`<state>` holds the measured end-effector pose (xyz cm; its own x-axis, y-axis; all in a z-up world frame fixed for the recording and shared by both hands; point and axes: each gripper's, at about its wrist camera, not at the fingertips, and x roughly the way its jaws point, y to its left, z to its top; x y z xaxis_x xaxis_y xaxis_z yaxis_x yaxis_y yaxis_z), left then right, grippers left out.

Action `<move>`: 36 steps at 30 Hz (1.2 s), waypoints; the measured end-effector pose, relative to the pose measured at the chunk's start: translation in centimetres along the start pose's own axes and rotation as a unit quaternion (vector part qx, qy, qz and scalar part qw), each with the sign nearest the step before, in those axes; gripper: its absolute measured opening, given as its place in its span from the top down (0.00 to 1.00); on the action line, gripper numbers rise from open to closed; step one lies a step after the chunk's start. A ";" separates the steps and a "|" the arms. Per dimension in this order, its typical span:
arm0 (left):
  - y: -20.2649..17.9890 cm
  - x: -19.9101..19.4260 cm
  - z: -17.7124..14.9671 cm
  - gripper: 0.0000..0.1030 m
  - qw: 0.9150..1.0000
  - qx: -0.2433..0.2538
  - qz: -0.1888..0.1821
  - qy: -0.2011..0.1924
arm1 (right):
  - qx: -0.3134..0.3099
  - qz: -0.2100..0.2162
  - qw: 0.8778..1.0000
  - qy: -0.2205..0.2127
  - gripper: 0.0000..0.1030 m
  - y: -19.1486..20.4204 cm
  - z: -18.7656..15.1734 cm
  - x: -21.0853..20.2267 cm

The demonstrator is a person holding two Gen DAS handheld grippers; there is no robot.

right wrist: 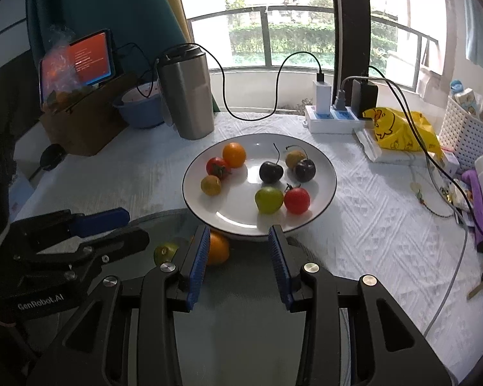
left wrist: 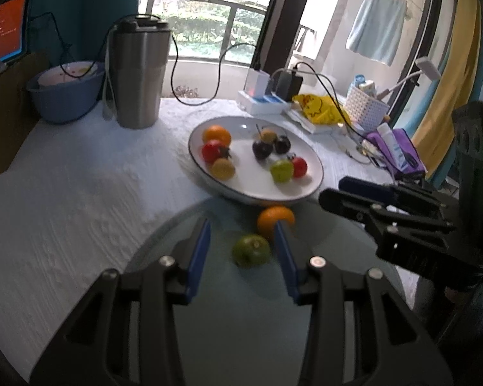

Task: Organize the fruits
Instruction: 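Move both tools back over the orange and green tomato on the mat, then grasp the green tomato with the left tool while the right tool grasps the orange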

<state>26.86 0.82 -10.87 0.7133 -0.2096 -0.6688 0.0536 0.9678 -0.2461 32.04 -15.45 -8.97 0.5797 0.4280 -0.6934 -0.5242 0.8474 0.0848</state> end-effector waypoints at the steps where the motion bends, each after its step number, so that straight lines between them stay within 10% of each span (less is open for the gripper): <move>1: -0.1 0.1 -0.2 0.58 1.000 0.001 0.000 0.002 | 0.002 0.000 1.000 0.000 0.61 -0.1 -0.2 -0.1; 36: 0.5 2.5 -1.4 0.68 0.999 0.000 0.003 0.037 | 0.000 0.033 0.999 0.032 0.61 0.7 -1.8 2.8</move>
<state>27.69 0.63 -13.63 0.6605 -0.2137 -0.7198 0.0498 0.9690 -0.2419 32.20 -14.18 -12.15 0.5026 0.4624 -0.7305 -0.5598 0.8179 0.1326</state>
